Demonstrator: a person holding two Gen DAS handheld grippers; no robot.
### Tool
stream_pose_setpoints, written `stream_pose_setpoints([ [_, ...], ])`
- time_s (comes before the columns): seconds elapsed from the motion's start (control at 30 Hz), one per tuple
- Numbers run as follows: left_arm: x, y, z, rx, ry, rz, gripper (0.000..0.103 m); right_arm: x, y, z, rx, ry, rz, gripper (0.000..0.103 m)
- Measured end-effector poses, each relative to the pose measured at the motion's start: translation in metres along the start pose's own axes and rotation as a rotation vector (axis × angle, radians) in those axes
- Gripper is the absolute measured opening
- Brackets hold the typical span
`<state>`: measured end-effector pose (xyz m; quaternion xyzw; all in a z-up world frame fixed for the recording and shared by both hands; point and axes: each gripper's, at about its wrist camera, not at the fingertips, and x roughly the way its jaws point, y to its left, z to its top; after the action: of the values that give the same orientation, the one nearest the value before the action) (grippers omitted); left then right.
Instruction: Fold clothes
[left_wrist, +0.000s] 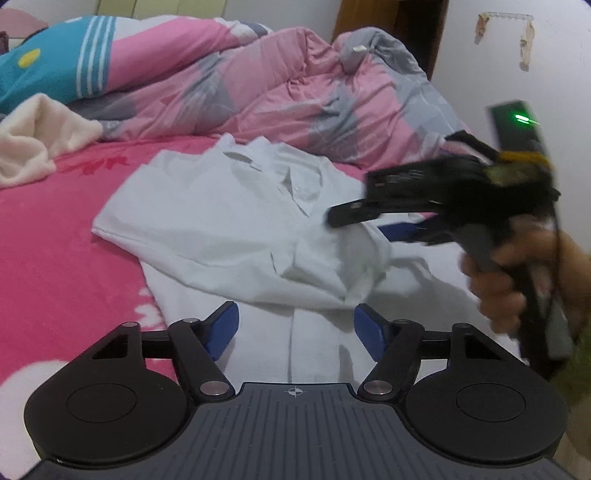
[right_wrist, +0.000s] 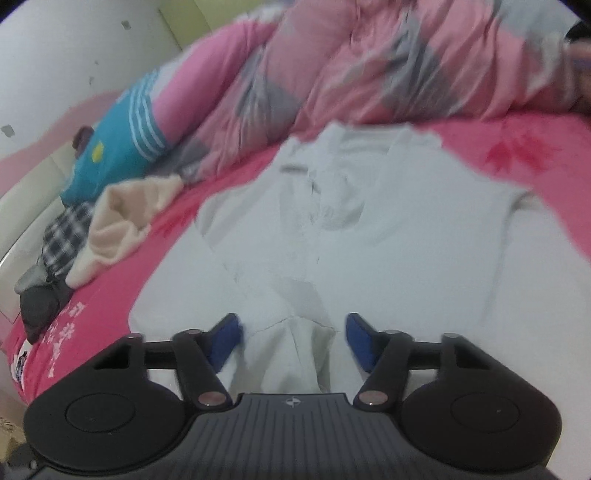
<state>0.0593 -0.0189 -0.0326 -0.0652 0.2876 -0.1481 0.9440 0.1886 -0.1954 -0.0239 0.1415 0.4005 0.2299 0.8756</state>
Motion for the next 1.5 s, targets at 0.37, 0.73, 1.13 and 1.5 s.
stream_pose_setpoints([
  [0.37, 0.005, -0.004, -0.007, 0.022, 0.036, 0.013, 0.066, -0.086, -0.031, 0.003, 0.119, -0.292, 0.224, 0.005],
  [0.73, 0.008, -0.007, -0.006, 0.040, 0.063, 0.047, 0.065, -0.166, -0.118, -0.048, 0.239, -0.487, 0.180, 0.005],
  [1.13, 0.008, -0.004, -0.003, 0.033, 0.082, 0.057, 0.065, -0.169, -0.162, -0.085, 0.417, -0.517, 0.224, 0.008],
  [1.5, 0.009, -0.002, -0.003, 0.023, 0.085, 0.054, 0.066, -0.213, -0.181, -0.132, 0.460, -0.450, 0.012, 0.030],
])
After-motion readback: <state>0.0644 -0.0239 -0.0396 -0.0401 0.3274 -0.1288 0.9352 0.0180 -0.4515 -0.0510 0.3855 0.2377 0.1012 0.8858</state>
